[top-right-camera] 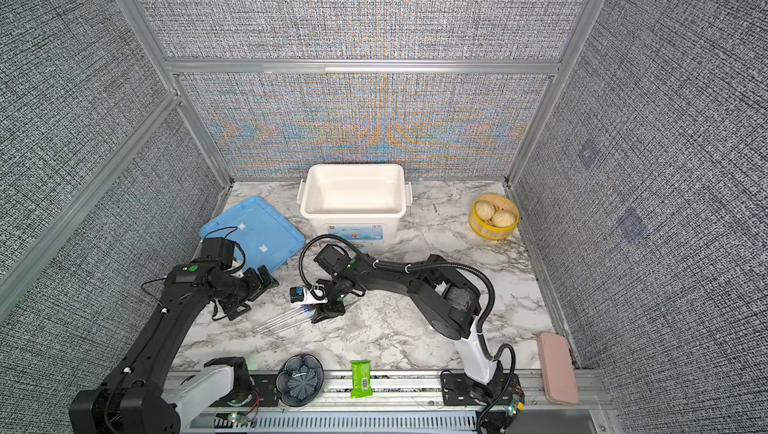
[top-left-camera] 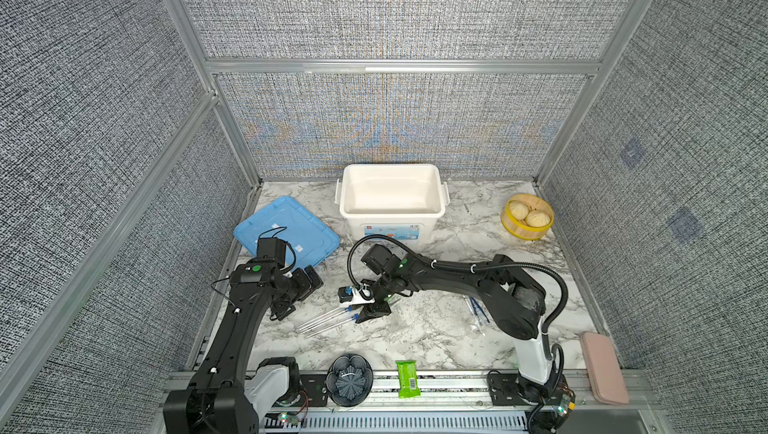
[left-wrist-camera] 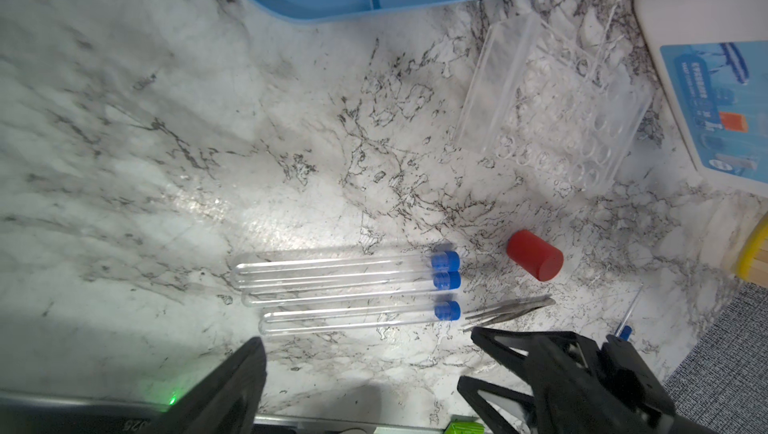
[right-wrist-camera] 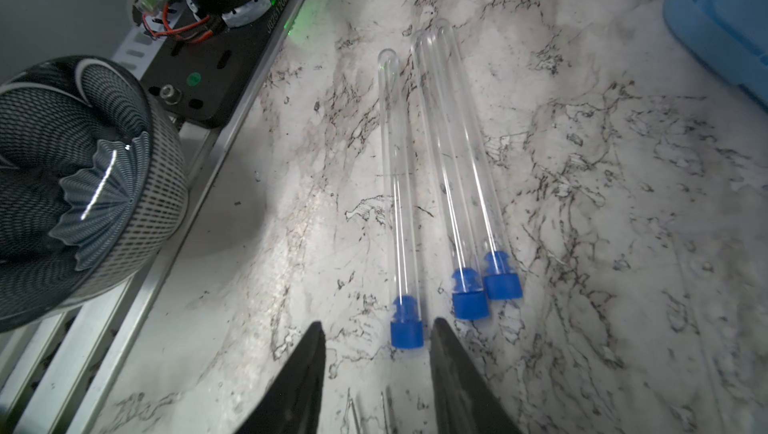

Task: Organize the chemistry lab equipment
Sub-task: 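Reach the right gripper to the blue-capped test tubes and grasp one by its cap, then lift the test tube with the right gripper while the left gripper moves toward it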

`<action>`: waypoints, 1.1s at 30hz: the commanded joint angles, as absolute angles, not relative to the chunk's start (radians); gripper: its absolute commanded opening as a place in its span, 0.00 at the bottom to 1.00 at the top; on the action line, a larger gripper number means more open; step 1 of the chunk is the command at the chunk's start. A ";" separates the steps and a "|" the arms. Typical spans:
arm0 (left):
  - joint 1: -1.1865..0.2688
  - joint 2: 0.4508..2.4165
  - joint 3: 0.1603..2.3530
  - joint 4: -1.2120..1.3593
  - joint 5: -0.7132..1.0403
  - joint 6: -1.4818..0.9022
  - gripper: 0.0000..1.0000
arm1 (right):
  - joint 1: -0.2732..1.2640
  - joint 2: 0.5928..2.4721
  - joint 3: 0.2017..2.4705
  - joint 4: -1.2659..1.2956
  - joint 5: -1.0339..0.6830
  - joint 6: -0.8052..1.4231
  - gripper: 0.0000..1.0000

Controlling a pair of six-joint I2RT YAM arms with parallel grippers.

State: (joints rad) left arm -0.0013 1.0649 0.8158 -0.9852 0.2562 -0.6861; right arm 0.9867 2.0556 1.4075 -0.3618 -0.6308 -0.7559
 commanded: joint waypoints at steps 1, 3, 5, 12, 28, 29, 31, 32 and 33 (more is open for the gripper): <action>0.000 1.074 0.807 -1.016 0.187 -0.726 0.99 | 0.986 2.078 1.421 -0.364 -0.613 -0.777 0.40; 0.000 1.084 0.811 -1.037 0.161 -0.737 0.99 | 0.988 2.092 1.426 -0.373 -0.602 -0.788 0.41; 0.000 1.090 0.815 -1.048 0.147 -0.741 0.99 | 0.988 2.098 1.425 -0.375 -0.591 -0.794 0.40; 0.000 1.105 0.832 -1.058 0.147 -0.748 0.99 | 0.992 2.123 1.412 -0.338 -0.574 -0.801 0.37; 0.000 1.103 0.868 -1.067 0.207 -0.703 0.99 | 0.996 2.090 1.330 -0.206 -0.601 -0.760 0.13; 0.000 1.101 0.870 -1.062 0.217 -0.697 0.99 | 0.996 2.082 1.328 -0.206 -0.606 -0.761 0.13; 0.000 1.101 0.879 -1.058 0.244 -0.689 0.99 | 0.994 2.066 1.327 -0.209 -0.615 -0.754 0.13; 0.000 1.101 0.884 -1.059 0.265 -0.679 0.99 | 0.992 2.058 1.327 -0.214 -0.622 -0.747 0.13; 0.000 1.101 0.889 -1.057 0.286 -0.666 0.99 | 0.989 2.049 1.328 -0.221 -0.629 -0.743 0.13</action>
State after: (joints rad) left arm -0.0013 1.1038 0.8761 -1.0634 0.2245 -0.7055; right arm 0.9936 2.0689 1.3262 -0.2012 -0.5957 -0.7609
